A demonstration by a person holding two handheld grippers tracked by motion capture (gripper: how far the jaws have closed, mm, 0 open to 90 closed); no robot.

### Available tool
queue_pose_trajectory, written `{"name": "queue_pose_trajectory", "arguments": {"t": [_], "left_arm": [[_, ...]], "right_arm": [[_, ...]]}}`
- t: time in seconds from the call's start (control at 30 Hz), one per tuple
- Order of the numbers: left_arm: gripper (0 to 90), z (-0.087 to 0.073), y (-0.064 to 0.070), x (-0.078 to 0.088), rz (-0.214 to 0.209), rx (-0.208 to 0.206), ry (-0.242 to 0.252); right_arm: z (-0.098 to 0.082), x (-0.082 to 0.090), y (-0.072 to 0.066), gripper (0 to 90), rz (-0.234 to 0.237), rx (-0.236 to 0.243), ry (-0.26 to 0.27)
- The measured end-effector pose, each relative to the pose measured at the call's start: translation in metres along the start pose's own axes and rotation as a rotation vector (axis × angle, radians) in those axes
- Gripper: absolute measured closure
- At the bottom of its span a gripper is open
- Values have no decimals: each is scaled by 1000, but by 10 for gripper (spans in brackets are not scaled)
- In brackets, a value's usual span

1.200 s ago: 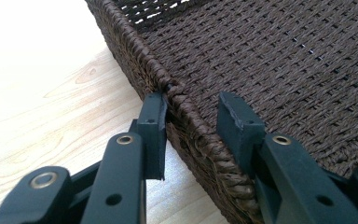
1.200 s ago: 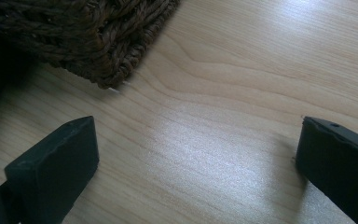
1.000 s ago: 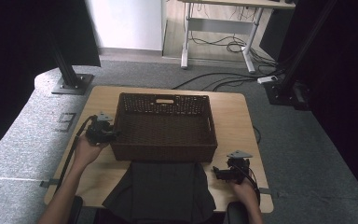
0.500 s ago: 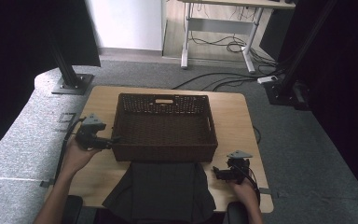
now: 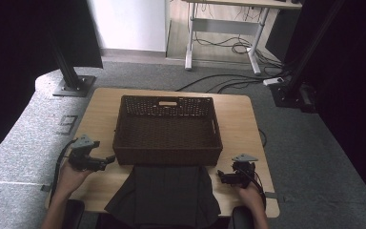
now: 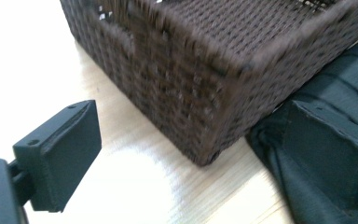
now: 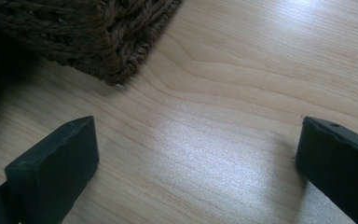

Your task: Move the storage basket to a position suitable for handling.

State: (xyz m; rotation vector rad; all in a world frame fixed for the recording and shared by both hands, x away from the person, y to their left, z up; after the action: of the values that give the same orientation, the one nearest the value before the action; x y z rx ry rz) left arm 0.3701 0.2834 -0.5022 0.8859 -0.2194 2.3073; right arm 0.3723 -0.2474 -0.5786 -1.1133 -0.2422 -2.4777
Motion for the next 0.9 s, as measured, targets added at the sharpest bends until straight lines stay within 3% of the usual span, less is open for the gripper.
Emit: {"name": "queue_pose_trajectory", "arguments": {"t": [0.07,0.13,0.23,0.47,0.53,0.63,0.9], "left_arm": [[32,-8,-2,-7,13,-4,-18],[5,-14,-5,-15,55,-22,-55],[0,-21,-7,-26,100,-44,-148],[0,-38,-12,-47,97,-25,-242],[0,-40,-13,-49,107,-26,-251],[0,-44,-13,-53,86,-7,-211],[0,-44,-13,-53,94,2,-212]], "right_arm": [[0,0,0,0,-1,0,0],[0,0,0,0,-1,0,0],[0,0,0,0,-1,0,0],[0,0,0,0,2,1,1],[0,0,0,0,1,1,1],[0,0,0,0,2,2,1],[-1,0,0,0,4,5,1]]}}
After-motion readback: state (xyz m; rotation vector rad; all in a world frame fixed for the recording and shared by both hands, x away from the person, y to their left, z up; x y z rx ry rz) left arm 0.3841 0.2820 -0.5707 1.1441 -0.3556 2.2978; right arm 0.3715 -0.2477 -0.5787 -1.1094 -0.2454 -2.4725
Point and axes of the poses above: each handheld gripper's, and its own axes: x roughly backward along the jaws, z roughly out of its top, y roughly to its right, the point moved 3 cm from there along -x, roughly forward along the jaws, and after that the axes turned 4 degrees about -y, right-handed, at the moved point
